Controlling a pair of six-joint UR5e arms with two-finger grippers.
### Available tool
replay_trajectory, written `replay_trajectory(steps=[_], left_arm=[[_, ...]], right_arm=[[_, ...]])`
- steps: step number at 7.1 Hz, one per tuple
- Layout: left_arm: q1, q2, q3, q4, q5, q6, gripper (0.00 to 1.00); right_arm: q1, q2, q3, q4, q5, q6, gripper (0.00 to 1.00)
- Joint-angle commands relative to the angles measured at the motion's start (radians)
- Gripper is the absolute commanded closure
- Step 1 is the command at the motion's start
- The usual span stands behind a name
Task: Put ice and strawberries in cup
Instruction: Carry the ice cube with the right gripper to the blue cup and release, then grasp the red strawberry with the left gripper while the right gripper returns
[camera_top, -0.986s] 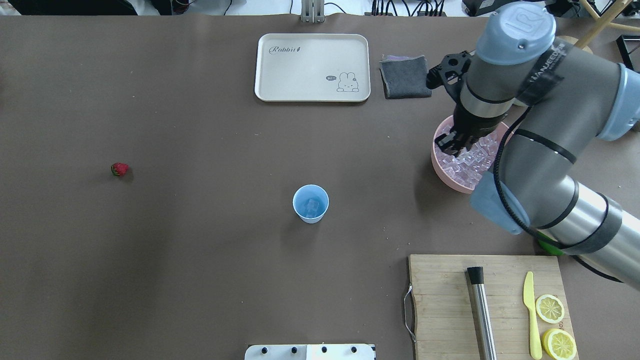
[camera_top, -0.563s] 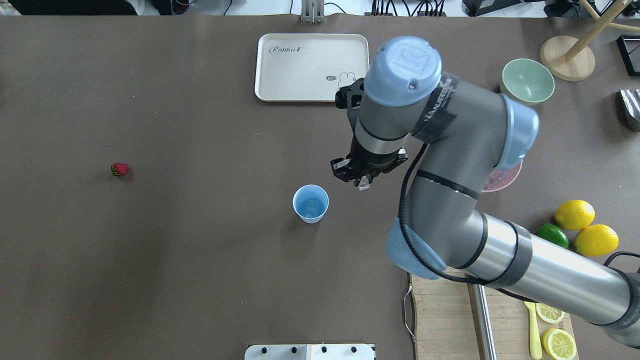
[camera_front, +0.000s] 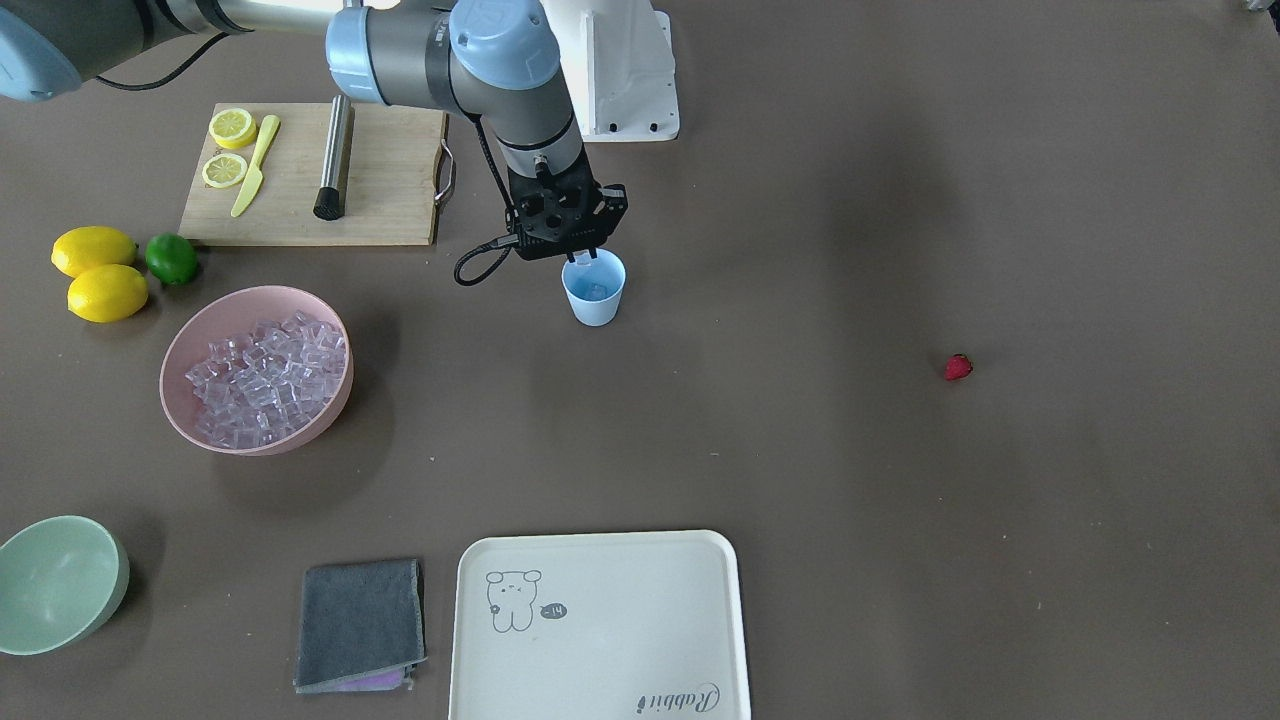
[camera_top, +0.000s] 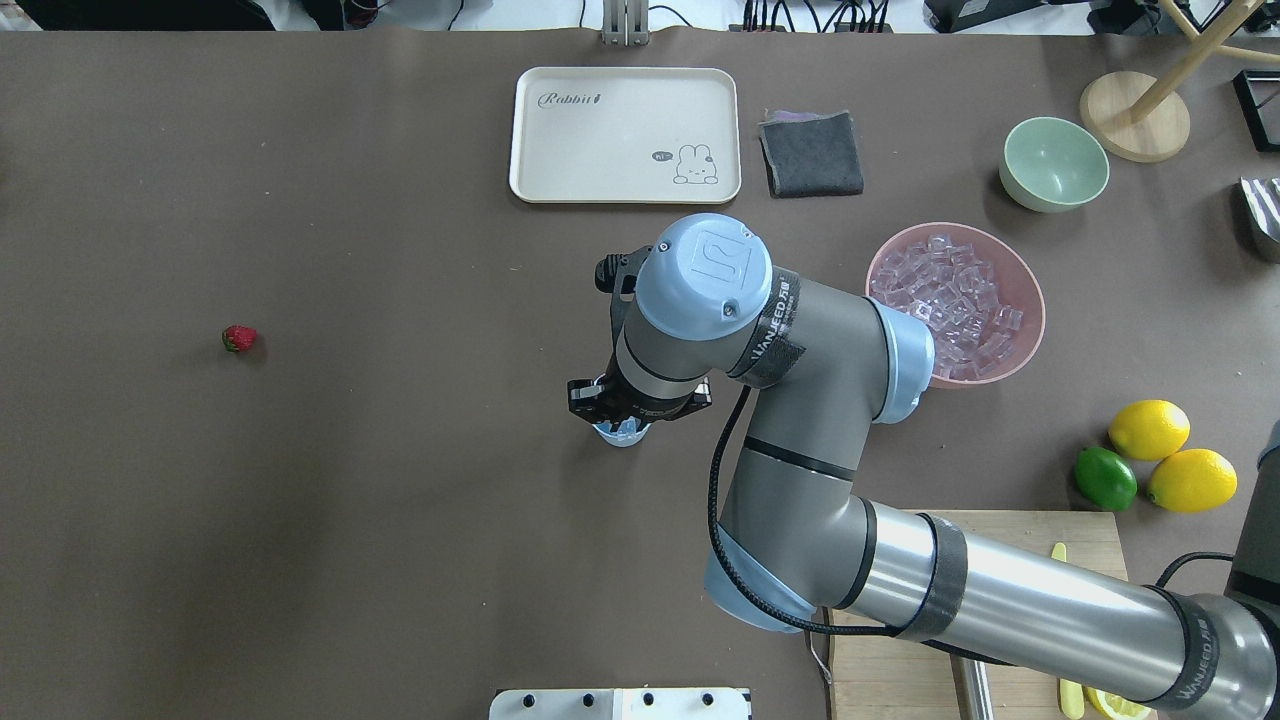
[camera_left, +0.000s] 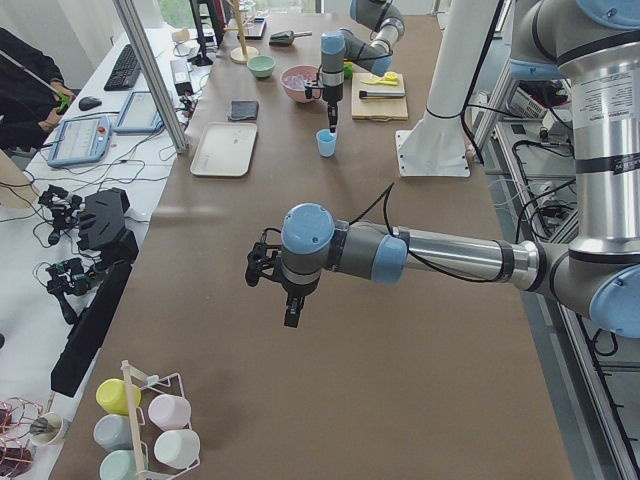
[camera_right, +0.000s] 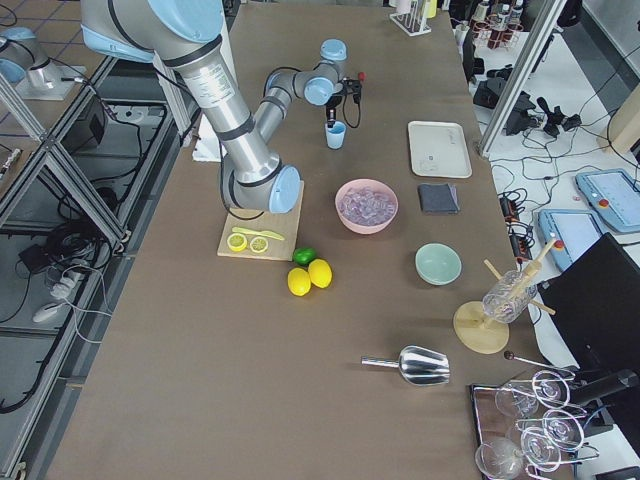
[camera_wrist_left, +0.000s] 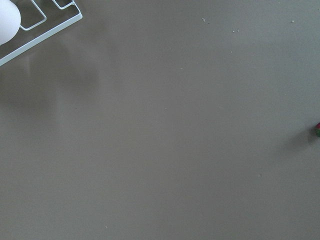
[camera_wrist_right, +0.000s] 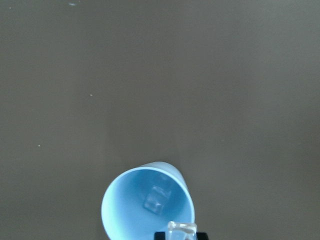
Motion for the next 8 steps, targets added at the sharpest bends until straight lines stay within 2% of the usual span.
replay_trajectory(steps=[1, 2, 3, 4, 5, 6, 8], left_arm=[[0.082, -0.026, 0.026, -0.114, 0.003, -0.196, 0.03], [0.152, -0.031, 0.076, -0.295, 0.008, -0.378, 0.03], [0.251, -0.060, 0.130, -0.473, 0.014, -0.586, 0.03], [0.337, -0.105, 0.164, -0.575, 0.073, -0.730, 0.03], [0.442, -0.136, 0.169, -0.607, 0.182, -0.801, 0.04], [0.484, -0.190, 0.191, -0.606, 0.201, -0.803, 0.04], [0.569, -0.247, 0.225, -0.610, 0.278, -0.802, 0.11]], right_arm=[[0.014, 0.001, -0.003, 0.006, 0.000, 0.011, 0.51], [0.018, -0.001, -0.004, 0.006, 0.000, 0.011, 0.17], [0.040, 0.001, 0.008, 0.003, 0.013, 0.007, 0.01], [0.087, -0.021, 0.050, -0.009, 0.054, -0.008, 0.01], [0.163, -0.106, 0.122, -0.009, 0.126, -0.041, 0.01], [0.225, -0.219, 0.206, -0.009, 0.164, -0.157, 0.01], [0.314, -0.364, 0.284, -0.009, 0.211, -0.303, 0.01]])
